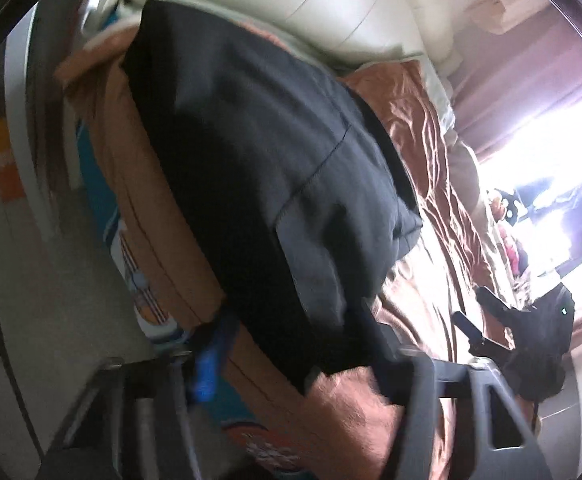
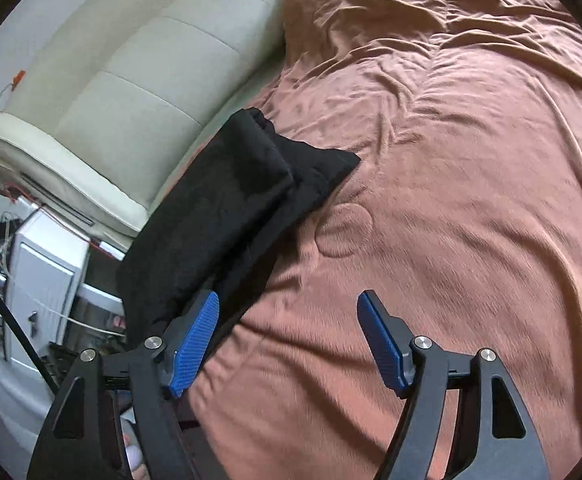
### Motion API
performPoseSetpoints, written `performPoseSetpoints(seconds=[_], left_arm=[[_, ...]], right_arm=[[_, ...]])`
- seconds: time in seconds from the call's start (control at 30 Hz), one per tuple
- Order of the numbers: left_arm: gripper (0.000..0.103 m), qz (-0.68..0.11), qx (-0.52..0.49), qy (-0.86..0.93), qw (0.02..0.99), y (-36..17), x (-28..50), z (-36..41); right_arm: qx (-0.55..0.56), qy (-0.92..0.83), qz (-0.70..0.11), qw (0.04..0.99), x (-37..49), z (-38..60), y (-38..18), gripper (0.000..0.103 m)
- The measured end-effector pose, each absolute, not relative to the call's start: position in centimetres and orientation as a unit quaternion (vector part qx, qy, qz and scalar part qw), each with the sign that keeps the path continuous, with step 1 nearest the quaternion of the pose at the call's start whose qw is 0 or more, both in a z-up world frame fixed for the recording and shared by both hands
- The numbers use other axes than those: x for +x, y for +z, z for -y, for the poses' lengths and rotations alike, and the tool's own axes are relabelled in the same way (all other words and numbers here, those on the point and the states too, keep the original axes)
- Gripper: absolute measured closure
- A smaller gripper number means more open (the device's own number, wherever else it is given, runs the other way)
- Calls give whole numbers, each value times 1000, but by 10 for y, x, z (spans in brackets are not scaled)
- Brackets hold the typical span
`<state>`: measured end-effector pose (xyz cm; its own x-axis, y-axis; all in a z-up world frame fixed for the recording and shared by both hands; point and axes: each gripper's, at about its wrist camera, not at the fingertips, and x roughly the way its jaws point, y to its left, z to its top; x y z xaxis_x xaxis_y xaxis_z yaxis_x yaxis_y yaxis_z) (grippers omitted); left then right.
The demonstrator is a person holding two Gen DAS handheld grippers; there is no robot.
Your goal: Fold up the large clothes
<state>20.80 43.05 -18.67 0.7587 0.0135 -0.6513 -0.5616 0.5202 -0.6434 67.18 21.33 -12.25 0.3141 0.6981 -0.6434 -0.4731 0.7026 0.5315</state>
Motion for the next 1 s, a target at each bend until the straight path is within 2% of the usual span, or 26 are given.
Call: performPoseSetpoints(seconds=[0.1,0.2,0.4,0.67,0.73,0.8,0.93,1.0], left_arm=[[73,-291,-467,181,815,-186,209,-423],[80,-298,-450,198,818,-180,215,-419],[81,-312,-436,224,814,-174,228,-410],[78,-327,-402,237,822,-150,208,-383],[74,-328,-379,241,831,-137,203,-370],[58,-329,-365,236,838,-129,201,-359],[51,-323,-325,228,859,-105,194,-330],[35,-319,-311,222,867,-96,191,-319]], right_arm=[[137,367,-458,798,666,-196,-122,33],[144,373,-456,795,657,-180,-117,33],[145,366,-439,808,637,-153,-100,33],[123,380,-428,811,607,-126,-75,31],[114,382,-421,815,596,-119,-67,21],[111,381,-414,819,586,-109,-60,20],[97,370,-401,832,562,-86,-46,17],[96,371,-399,833,550,-74,-40,10]])
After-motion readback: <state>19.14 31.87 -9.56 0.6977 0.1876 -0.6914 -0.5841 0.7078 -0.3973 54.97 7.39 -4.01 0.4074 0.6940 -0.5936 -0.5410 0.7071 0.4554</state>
